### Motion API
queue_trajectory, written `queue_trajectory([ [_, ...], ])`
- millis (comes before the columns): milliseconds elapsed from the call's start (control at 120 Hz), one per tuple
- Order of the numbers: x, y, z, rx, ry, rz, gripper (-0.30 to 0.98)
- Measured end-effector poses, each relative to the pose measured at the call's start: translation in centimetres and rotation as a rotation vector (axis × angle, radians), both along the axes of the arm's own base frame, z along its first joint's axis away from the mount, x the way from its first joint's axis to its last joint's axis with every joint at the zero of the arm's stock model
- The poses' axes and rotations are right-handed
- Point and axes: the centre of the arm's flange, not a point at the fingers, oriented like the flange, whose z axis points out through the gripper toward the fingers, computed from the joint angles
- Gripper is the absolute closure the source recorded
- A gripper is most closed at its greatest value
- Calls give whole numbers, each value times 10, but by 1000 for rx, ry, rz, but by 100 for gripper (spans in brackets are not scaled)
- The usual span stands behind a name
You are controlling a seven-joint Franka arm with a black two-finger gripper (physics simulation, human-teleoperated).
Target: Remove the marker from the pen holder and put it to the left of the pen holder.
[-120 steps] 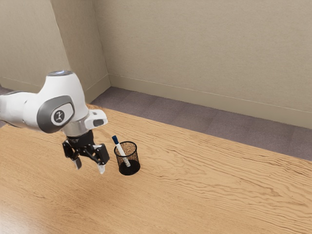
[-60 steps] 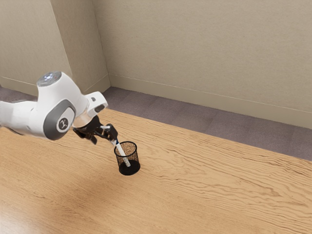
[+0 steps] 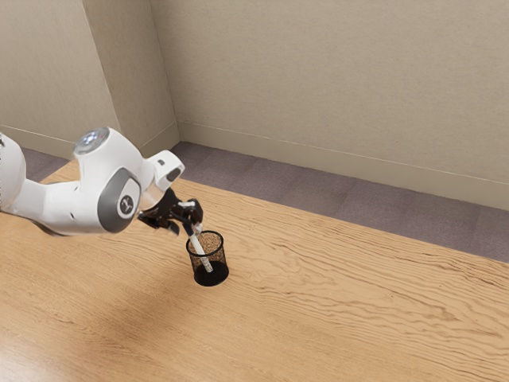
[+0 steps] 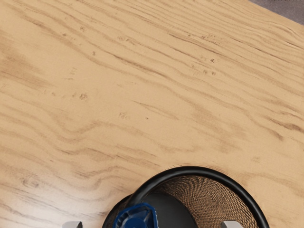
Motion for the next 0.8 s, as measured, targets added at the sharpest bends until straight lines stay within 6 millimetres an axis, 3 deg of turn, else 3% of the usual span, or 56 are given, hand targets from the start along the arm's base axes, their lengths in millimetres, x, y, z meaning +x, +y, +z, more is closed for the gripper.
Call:
queue_trajectory([
  [217,6,5,-10,6,3,1,42],
  [800,15,8,-15,15,-3,-13,61],
])
